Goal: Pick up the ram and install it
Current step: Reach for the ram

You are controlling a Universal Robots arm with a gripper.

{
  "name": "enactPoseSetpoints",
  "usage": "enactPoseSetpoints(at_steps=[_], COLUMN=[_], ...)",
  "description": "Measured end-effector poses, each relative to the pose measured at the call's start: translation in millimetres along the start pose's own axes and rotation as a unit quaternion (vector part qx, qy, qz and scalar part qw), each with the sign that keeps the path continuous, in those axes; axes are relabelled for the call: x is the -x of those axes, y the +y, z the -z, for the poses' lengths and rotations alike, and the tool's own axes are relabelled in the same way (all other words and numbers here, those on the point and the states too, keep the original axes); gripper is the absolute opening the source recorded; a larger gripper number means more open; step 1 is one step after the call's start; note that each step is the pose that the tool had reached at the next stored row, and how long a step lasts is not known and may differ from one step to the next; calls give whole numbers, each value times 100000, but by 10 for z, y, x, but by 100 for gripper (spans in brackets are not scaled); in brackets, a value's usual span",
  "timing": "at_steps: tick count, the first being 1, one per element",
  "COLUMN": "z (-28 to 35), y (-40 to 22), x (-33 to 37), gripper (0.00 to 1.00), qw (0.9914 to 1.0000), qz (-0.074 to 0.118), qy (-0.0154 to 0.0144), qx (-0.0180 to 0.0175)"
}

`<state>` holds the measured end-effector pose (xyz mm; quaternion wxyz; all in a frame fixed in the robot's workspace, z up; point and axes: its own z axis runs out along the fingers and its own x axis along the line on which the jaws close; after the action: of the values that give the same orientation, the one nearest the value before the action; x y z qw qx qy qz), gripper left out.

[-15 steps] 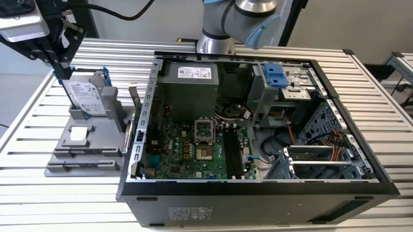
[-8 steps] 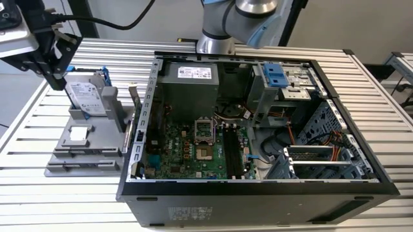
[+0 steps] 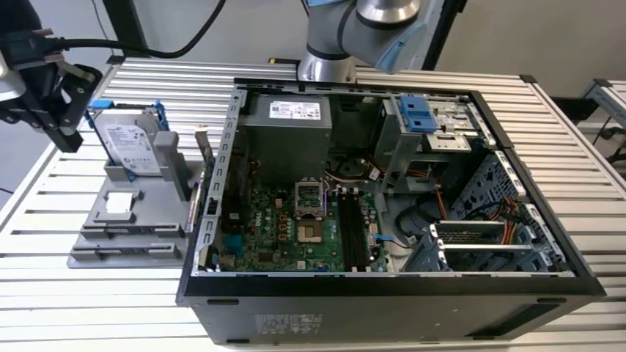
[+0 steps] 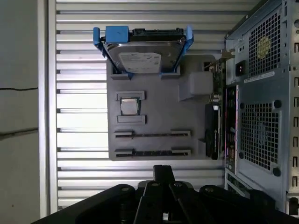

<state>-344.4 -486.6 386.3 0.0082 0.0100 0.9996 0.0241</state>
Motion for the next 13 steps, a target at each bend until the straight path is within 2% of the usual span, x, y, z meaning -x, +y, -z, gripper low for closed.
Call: enactPoseSetpoints(at_steps=[13], z=[-6], y=[-31], x=[-15], gripper=[0], qw=[100000], qz=[138], qy=[9], qx=[3])
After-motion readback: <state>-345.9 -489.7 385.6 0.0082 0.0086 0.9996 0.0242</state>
